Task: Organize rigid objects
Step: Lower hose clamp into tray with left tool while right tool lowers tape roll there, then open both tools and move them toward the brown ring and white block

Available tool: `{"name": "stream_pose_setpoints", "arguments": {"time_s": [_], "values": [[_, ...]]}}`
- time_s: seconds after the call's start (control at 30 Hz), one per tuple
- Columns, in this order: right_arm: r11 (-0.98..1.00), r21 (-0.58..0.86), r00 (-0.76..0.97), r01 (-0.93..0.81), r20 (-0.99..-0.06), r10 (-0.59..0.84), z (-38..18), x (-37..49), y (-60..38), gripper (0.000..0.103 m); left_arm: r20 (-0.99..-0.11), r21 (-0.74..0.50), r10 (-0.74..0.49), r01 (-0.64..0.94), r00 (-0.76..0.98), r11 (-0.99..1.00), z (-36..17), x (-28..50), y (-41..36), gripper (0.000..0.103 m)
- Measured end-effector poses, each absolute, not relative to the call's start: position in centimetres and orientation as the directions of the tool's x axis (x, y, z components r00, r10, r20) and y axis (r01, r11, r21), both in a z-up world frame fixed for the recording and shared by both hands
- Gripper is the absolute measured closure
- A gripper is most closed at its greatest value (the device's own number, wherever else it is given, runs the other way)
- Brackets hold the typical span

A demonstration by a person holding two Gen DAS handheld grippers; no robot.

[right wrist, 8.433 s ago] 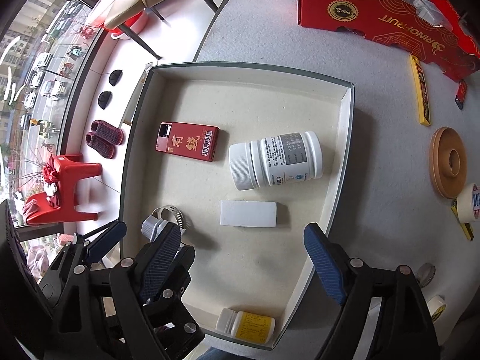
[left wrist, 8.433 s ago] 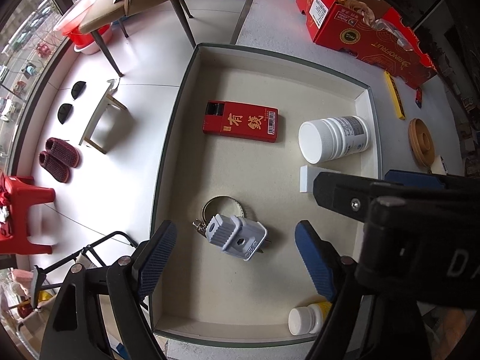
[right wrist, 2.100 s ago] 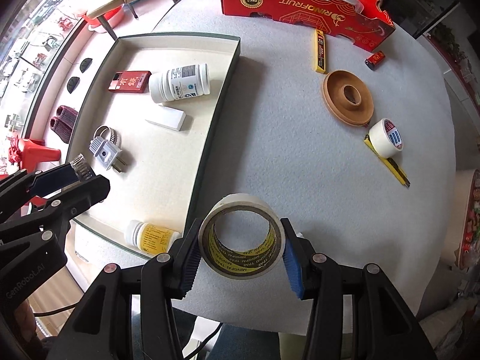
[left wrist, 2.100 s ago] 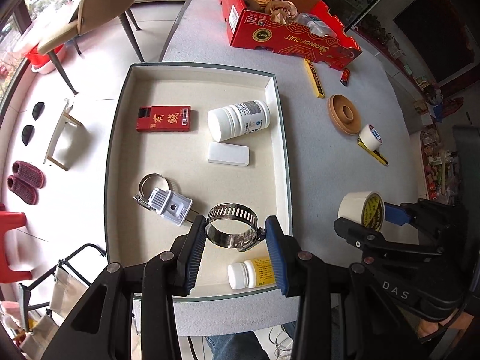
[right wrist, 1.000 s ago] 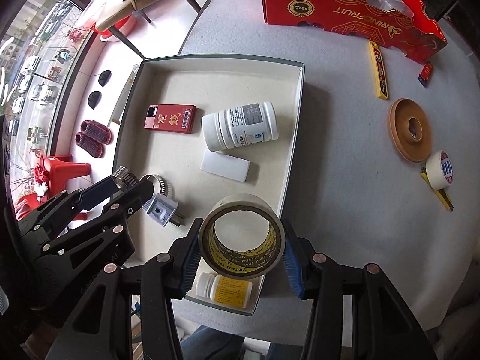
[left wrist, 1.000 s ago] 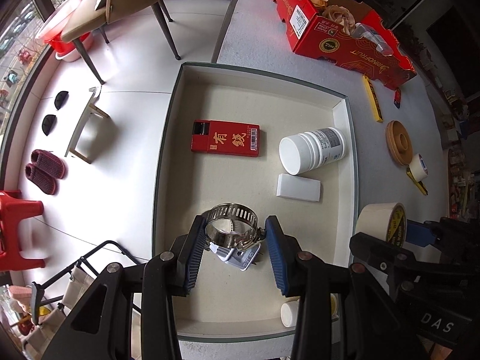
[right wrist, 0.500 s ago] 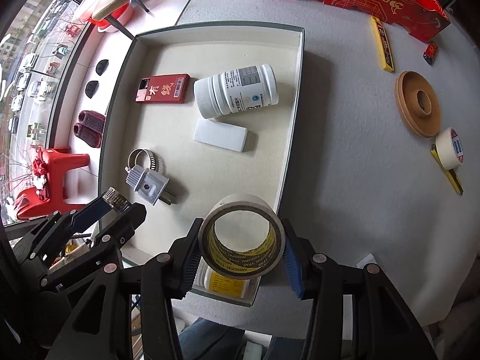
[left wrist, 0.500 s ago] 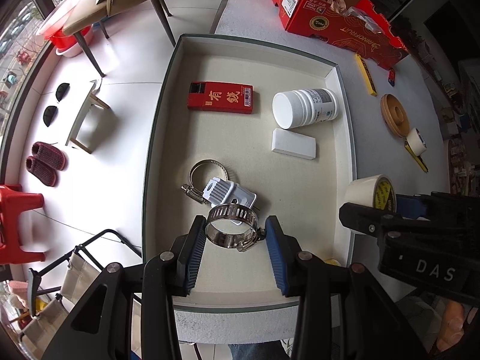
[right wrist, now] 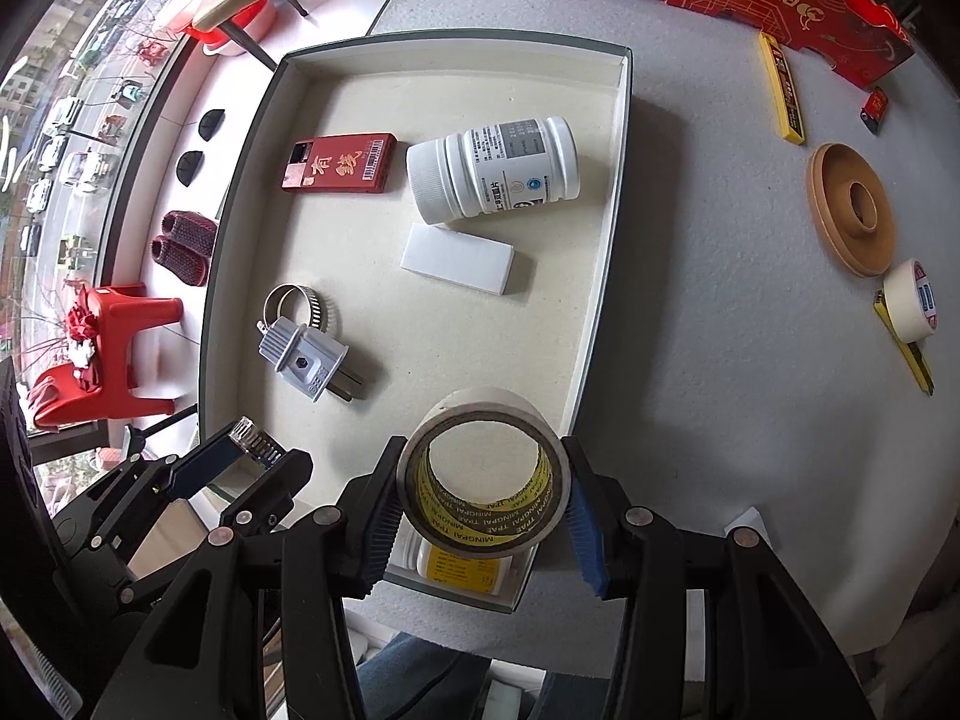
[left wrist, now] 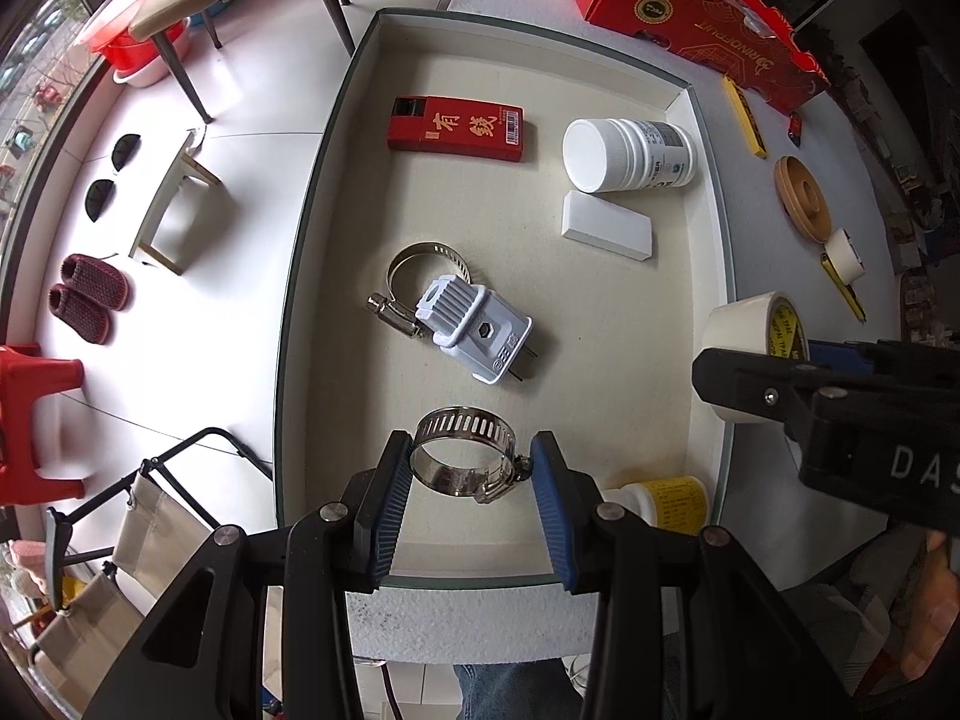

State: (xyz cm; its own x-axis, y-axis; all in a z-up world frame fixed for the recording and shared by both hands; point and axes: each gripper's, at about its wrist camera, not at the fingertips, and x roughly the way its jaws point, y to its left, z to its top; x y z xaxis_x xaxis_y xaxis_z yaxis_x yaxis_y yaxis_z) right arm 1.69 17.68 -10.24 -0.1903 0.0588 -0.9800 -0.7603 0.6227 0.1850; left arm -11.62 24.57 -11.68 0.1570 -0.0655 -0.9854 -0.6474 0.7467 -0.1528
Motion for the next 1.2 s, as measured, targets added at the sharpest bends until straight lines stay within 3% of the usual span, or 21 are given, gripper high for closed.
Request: {"name": "stream_pose_setpoints", "arguments": {"time_s": [0.4,0.8,0.93,0.97,1.03,1.13,1.2], "values": [[0.601,0.211,-0.224,-0.771,-0.973,0.055,-12.3,1.6,19.6,0.053,-0.988,-0.148,-0.078,-0.638,0.136,0.755,-14.6,-9.8,25.0,0.059],[0.625,0.207,-0.197,-0.753,-0.977,0.085,-12.8,4.8,22.5,0.053,-0.978,-0.15,-0.014,-0.655,0.208,0.741,-13.0,-5.5,28.1,0.058],[0.61,0.231,-0.211,-0.758,-0.972,0.106,-12.4,4.3,22.6,0.052,-0.98,-0.097,0.043,-0.657,0.194,0.747,-12.2,-5.9,27.7,0.021],[0.61,0.238,-0.218,-0.756,-0.97,0.109,-12.5,4.1,22.4,0.049,-0.98,-0.084,0.057,-0.66,0.189,0.747,-12.0,-6.2,27.5,0.021],[0.617,0.223,-0.194,-0.755,-0.974,0.114,-12.1,3.8,21.9,0.016,-0.987,-0.079,0.035,-0.67,0.154,0.738,-12.0,-6.6,26.9,0.018],[0.615,0.234,-0.185,-0.753,-0.972,0.144,-11.1,3.9,20.9,0.01,-0.986,-0.121,-0.008,-0.685,0.165,0.719,-12.1,-7.6,26.5,0.0],[0.622,0.229,-0.171,-0.749,-0.973,0.152,-10.4,4.1,19.9,0.01,-0.986,-0.116,-0.001,-0.688,0.165,0.716,-12.1,-8.0,26.2,0.0]]}}
